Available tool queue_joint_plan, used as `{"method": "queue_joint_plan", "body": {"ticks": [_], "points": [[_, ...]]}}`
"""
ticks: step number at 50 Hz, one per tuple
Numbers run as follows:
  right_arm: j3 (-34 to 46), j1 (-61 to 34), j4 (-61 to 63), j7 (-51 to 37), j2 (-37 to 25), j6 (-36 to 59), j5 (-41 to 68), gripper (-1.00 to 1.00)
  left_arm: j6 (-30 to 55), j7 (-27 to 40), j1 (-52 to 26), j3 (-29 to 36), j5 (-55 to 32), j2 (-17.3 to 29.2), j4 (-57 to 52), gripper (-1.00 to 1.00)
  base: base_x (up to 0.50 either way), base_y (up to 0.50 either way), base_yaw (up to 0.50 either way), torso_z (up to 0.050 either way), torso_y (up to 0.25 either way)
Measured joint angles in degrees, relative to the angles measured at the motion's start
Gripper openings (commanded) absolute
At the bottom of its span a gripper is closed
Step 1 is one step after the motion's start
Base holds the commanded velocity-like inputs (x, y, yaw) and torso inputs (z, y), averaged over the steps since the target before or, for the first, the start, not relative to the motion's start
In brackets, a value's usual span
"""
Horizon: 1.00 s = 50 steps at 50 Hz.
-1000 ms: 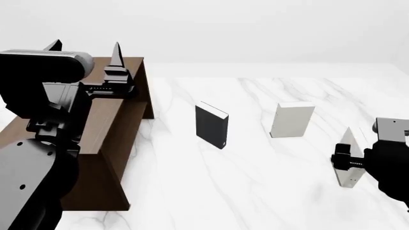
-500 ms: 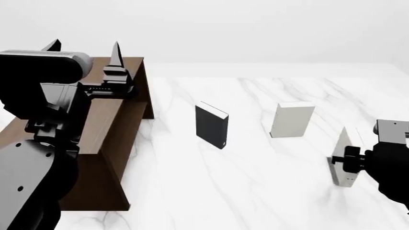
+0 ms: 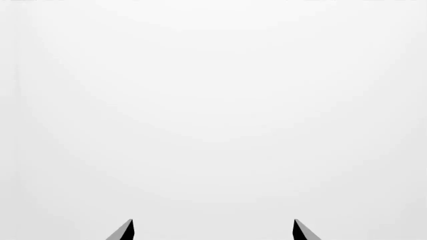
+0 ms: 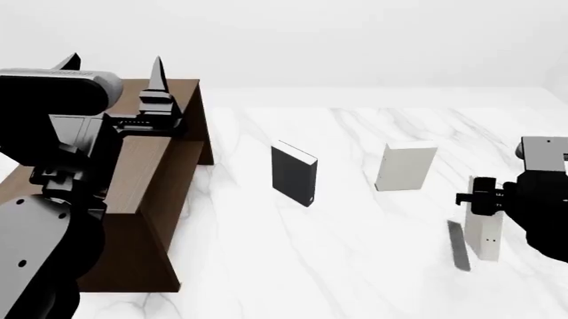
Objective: Pick up the book on the right and place it under the cabinet shelf.
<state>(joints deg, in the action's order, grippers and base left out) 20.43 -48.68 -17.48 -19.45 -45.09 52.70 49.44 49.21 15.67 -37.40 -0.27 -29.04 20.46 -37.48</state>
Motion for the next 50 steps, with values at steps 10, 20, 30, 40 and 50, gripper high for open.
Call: {"method": "queue_joint_plan", "body": {"ticks": [10,20,30,40,50], "points": [[-0.2,-3.0,6.1,-1.2,-1.1,3.5,1.8,-1.00,0.3,0.2,-0.5,-0.3,-0.5,0.3,-0.2,1.00,0.00,0.00,0.00,0.000,0.001],[-0.4,-4.1,10.3,-1.7,-1.7,5.2,3.1,-1.00,0.6,0.5,-1.0,-0.4,-0.9,0.5,-0.3,1.00,0.00,0.00,0.00,0.000,0.001],[-2.4,-3.5,15.9,-2.9,-1.5,5.7,5.9,-1.00,0.7,0.7,-1.5,-0.5,-1.2,0.6,-0.3,1.00,0.00,0.00,0.00,0.000,0.001],[-5.6,-2.3,22.9,-4.9,0.2,5.3,10.7,-1.00,1.0,1.0,-2.1,-0.8,-1.6,0.9,-0.5,1.00,0.00,0.00,0.00,0.000,0.002],[-8.3,-1.1,28.7,-6.6,2.2,4.8,15.2,-1.00,1.1,1.3,-2.5,-1.0,-1.9,1.1,-0.5,1.00,0.00,0.00,0.00,0.000,0.001]]}}
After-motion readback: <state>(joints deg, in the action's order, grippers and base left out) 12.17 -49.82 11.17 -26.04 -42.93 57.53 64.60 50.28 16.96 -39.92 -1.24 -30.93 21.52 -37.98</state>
